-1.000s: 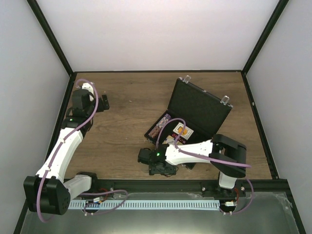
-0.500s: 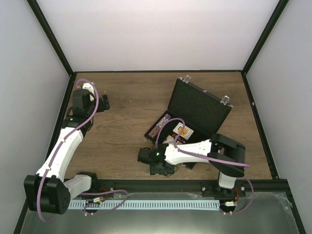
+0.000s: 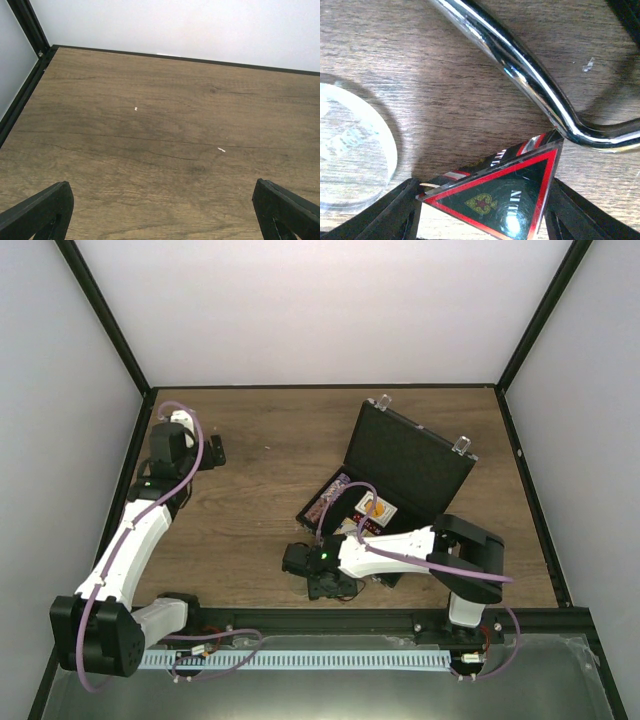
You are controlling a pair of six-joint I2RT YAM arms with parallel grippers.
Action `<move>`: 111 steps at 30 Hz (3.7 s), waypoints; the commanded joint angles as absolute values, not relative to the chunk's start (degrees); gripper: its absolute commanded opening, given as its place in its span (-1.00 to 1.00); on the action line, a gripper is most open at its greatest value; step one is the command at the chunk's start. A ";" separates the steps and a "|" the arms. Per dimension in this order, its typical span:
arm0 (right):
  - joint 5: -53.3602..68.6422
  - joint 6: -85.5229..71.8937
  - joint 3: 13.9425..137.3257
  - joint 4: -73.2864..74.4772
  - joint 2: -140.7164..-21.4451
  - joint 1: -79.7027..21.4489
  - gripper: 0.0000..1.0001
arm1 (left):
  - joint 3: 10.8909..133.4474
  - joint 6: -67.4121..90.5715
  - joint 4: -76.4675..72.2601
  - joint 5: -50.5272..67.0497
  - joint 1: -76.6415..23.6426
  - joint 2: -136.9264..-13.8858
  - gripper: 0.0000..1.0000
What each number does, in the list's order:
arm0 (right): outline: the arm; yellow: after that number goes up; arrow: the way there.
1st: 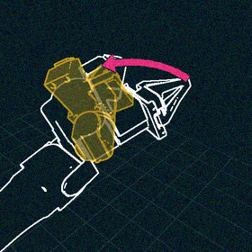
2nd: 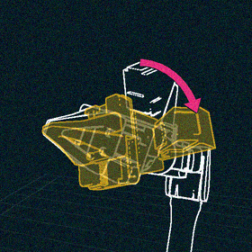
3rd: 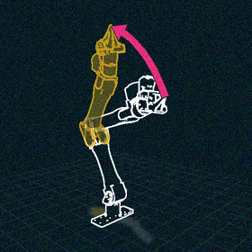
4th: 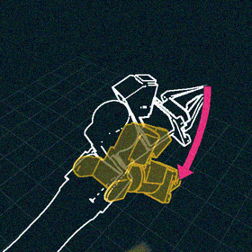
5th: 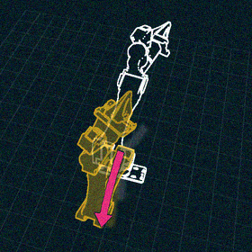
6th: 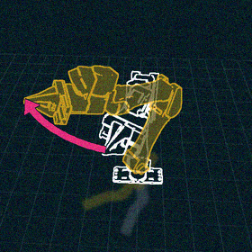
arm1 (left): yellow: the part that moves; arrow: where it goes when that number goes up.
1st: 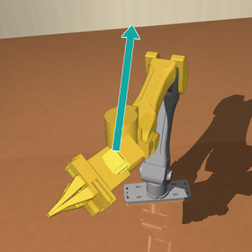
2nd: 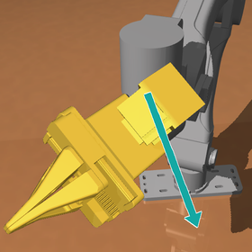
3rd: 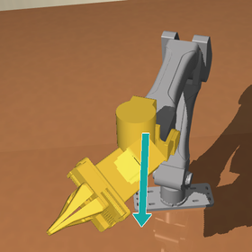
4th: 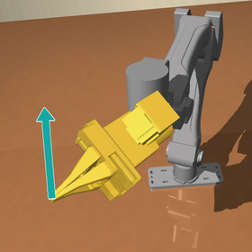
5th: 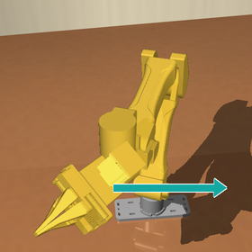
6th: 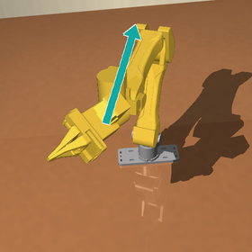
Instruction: Pack up texas hold em set
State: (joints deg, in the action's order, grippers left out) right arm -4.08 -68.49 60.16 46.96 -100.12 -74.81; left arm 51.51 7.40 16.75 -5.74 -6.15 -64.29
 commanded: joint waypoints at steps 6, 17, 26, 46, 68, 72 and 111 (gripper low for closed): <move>-4.38 -63.60 64.16 49.72 -93.14 -76.73 0.02 | 51.13 6.77 16.08 -5.31 -6.33 -64.69 1.00; -8.21 -56.91 67.23 54.09 -85.44 -69.87 0.04 | 51.12 6.68 16.15 -5.51 -6.36 -65.05 1.00; -4.98 -47.35 56.97 45.41 -81.39 -53.82 0.04 | 51.11 6.59 16.26 -5.67 -6.35 -65.27 1.00; -3.30 -42.90 54.67 43.83 -84.44 -47.46 0.04 | 51.23 6.67 16.35 -5.10 -6.38 -66.10 1.00; -0.96 -38.31 56.38 47.33 -89.52 -47.46 0.04 | 51.81 7.05 16.78 -3.79 -6.37 -67.37 1.00; -1.01 -37.82 56.77 47.55 -90.19 -47.50 0.04 | 51.76 6.88 16.69 -4.37 -6.33 -67.15 1.00; -1.85 -37.27 62.77 49.45 -96.77 -47.54 0.09 | 51.90 7.29 16.87 -3.16 -6.33 -67.09 1.00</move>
